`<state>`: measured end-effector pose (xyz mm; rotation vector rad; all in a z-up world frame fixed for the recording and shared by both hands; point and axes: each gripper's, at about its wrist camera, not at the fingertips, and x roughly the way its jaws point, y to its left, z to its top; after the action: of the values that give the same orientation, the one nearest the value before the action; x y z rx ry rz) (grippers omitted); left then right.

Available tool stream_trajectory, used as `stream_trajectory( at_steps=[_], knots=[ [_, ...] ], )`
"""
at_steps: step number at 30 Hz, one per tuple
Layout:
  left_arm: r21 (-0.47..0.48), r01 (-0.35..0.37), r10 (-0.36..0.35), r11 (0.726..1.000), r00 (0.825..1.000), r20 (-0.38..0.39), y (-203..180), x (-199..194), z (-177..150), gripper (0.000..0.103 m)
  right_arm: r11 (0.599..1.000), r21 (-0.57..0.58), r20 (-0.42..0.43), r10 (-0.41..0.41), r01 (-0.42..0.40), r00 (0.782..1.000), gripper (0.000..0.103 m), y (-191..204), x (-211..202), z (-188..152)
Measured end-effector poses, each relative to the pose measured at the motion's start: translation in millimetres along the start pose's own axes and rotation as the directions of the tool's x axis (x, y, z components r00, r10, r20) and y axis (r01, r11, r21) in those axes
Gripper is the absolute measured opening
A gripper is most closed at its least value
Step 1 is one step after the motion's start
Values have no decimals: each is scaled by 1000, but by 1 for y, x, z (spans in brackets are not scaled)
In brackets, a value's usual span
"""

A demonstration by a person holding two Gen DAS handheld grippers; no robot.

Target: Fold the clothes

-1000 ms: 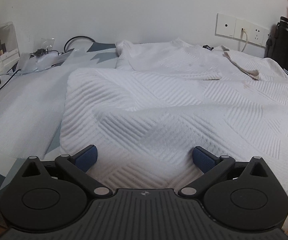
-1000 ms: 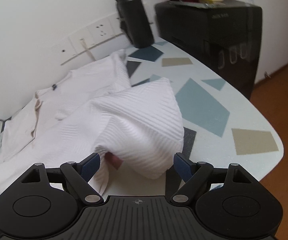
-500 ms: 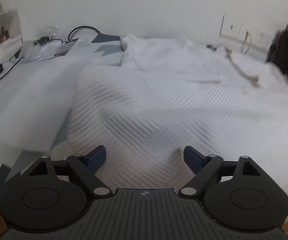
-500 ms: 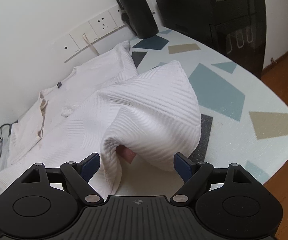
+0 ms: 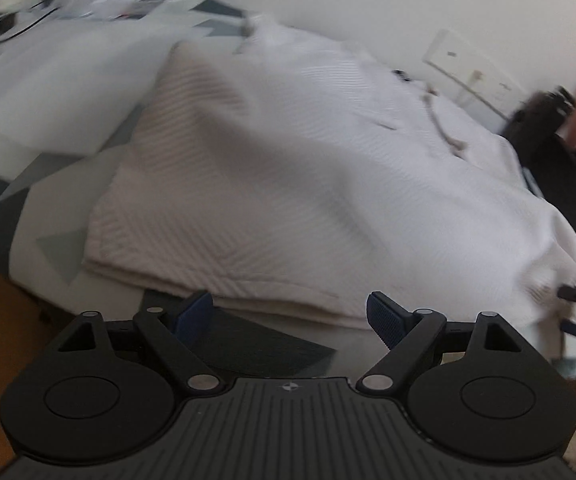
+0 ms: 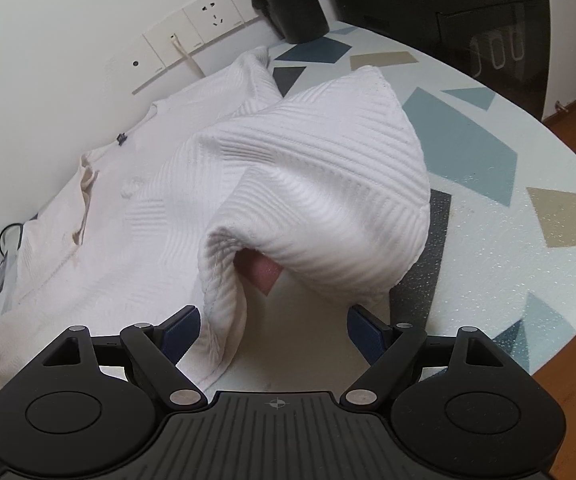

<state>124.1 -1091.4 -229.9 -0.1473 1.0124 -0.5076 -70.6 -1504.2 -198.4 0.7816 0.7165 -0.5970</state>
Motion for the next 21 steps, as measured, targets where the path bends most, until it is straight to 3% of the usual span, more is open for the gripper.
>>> stream_trajectory(
  at_steps=[4,12,15,21],
  knots=[
    [-38,39,-39,999,999,-12,2,-3,-4,81,1000,-23,13,5,-5,1000,78,2,-2,2],
    [-22,121,-121,992,993,-2,-12,12,6,80,1000,-6,9,5,-5,1000,78,-3,3,4],
    [-80,122,-123,989,992,-6,-17,16,7,80,1000,1,10,12,-12,1000,78,-4,4,5],
    [-154,208,-212,966,977,-13,-27,22,2,79,1000,15,17,14,-15,1000,78,-9,5,7]
  ],
)
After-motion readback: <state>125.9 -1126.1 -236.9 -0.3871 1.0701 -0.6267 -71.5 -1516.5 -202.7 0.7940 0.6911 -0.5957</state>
